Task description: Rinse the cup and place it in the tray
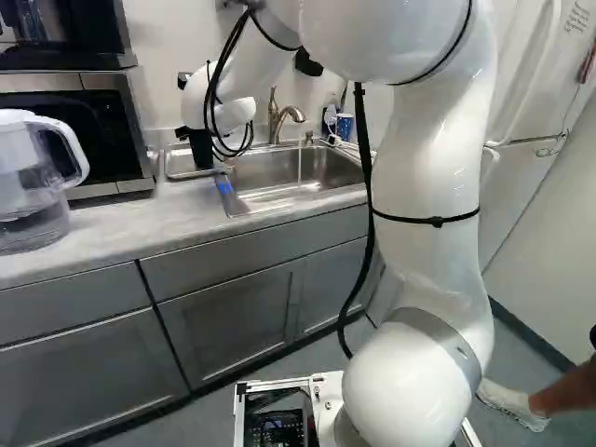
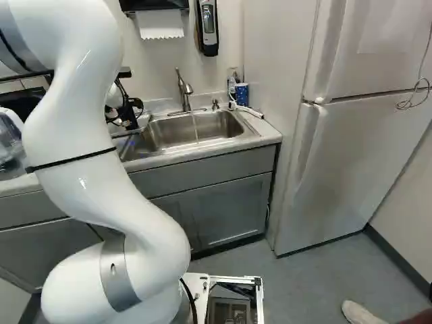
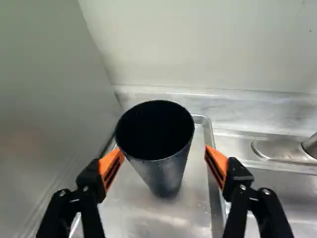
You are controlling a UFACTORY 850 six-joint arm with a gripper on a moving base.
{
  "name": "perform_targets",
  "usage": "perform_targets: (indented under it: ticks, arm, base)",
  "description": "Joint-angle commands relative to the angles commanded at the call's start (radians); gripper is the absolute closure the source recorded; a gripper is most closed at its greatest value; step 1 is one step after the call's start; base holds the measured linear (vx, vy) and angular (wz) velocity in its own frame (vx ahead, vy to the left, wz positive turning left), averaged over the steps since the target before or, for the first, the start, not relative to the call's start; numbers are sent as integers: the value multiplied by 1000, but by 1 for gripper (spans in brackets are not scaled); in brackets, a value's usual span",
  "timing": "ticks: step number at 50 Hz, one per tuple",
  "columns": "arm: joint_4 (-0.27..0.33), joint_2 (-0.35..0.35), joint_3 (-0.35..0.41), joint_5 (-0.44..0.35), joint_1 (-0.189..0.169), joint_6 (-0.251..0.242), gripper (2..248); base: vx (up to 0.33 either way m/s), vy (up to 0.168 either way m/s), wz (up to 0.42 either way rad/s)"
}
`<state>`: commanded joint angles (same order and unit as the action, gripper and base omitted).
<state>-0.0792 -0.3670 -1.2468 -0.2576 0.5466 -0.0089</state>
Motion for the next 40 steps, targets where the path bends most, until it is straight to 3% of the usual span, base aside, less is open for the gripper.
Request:
perform_targets:
  ticks: [3,4,40]
  arm:
    - [0,0,0,0,0,0,29]
    - [0,0,0,0,0,0,3]
    - [9,46,-17,0,0,0,3]
  base:
    - [0,0,0]
    - [0,0,0]
    - [0,0,0]
